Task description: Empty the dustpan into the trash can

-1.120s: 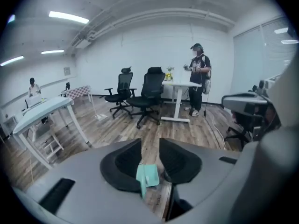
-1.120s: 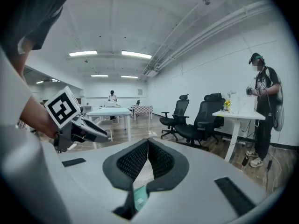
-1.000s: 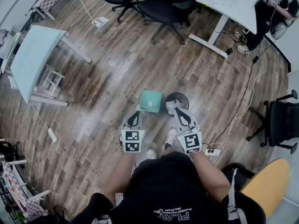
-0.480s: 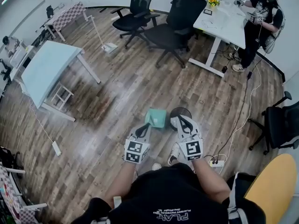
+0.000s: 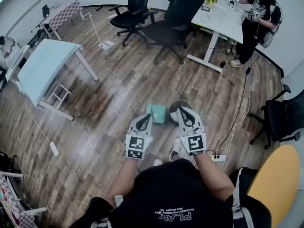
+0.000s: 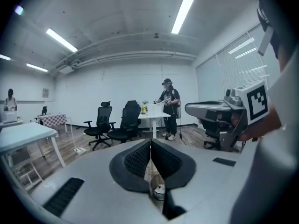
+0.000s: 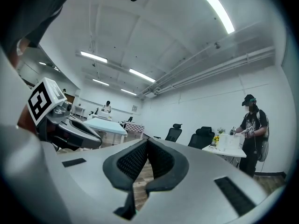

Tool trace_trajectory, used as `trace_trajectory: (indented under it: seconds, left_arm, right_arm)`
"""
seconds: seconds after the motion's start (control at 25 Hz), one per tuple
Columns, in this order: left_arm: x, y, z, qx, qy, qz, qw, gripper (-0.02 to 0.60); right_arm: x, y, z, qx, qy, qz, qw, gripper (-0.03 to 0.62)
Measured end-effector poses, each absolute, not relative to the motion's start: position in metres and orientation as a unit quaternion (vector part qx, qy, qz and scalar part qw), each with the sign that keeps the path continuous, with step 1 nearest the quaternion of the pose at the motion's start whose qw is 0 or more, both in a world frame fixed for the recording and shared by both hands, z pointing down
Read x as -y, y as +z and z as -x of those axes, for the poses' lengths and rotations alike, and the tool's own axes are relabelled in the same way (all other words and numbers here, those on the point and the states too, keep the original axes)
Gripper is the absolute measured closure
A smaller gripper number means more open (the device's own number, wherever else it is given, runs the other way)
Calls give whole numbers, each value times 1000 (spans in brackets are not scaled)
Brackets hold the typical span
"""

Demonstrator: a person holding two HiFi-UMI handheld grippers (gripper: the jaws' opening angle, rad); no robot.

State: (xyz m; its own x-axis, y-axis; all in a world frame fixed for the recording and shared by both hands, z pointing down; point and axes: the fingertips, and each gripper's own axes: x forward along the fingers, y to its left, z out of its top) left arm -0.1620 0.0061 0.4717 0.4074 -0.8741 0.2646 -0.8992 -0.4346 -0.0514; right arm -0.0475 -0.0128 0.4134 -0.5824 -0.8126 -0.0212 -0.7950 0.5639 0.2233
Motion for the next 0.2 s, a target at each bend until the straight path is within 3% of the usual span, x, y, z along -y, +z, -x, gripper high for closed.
trace_trajectory:
  seconds: [0.2]
  left_arm:
    - [-8,467,164,528,122,-839,47,555]
  right_arm:
    - [7,407,52,882,-113,-456,38,569]
